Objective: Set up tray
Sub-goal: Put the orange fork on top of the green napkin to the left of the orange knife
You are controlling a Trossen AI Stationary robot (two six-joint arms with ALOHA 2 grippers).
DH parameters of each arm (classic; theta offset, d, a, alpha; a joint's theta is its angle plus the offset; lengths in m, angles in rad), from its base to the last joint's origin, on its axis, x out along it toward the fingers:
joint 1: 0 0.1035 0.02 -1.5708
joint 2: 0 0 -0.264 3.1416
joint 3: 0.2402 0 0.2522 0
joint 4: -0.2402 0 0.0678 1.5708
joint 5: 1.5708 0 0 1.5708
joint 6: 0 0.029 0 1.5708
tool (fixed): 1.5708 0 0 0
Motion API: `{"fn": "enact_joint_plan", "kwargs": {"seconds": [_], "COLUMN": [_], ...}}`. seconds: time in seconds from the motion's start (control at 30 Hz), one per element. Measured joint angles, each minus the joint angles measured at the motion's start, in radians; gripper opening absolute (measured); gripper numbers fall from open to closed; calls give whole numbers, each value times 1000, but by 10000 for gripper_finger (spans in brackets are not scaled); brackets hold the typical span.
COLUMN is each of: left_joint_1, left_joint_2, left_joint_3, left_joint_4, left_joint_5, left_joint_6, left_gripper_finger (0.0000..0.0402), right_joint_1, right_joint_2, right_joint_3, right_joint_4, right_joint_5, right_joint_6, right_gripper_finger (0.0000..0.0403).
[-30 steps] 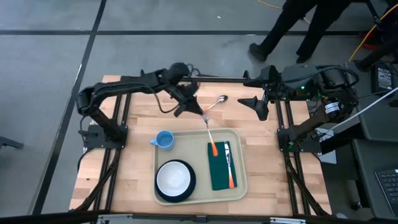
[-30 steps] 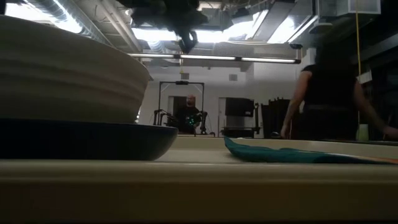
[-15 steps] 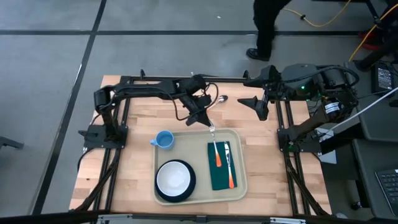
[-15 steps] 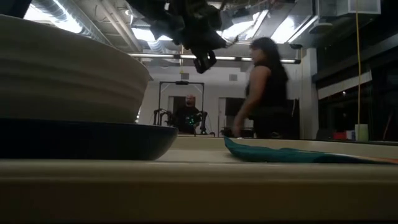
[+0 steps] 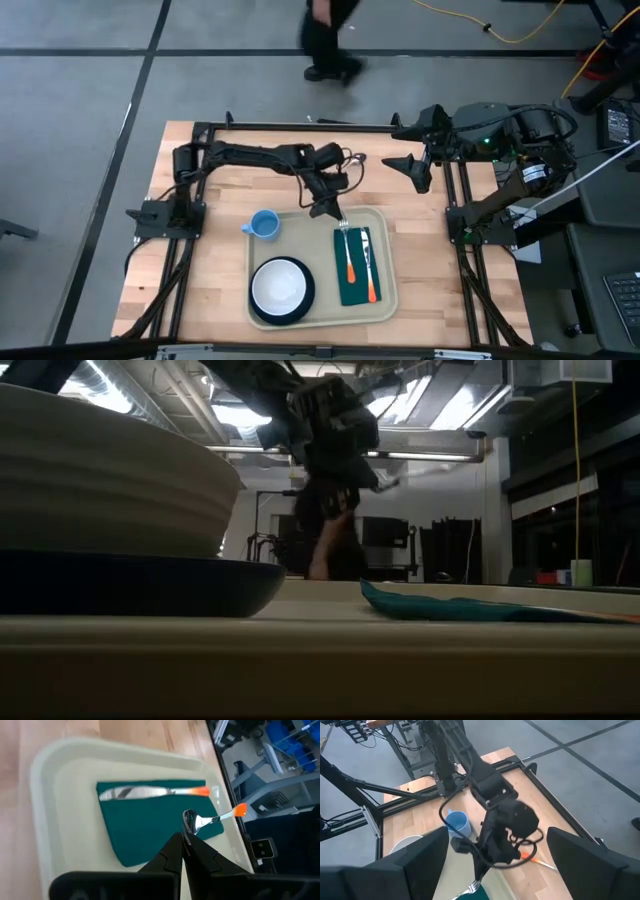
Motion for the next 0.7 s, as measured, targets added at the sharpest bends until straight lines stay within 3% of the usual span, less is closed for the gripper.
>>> {"fn": "enact_joint_plan", "kwargs": {"seconds": [0.4,0.7], "left_joint_1": [-45,-52], "left_joint_2": [46,96], "left_joint_3": [0,2], "left_joint_4": [206,220], "left_joint_5": [-36,-38], "left_joint_6": [-114,-175], "left_gripper_finger": [3,3], "right_joint_1": [0,0], "right_joint_2": [0,0], "right_joint_3": [0,0], "right_joint_4": [0,0], "right_joint_5": [0,0], "right_joint_6": [-2,-4], "right_gripper_finger": [341,341]}}
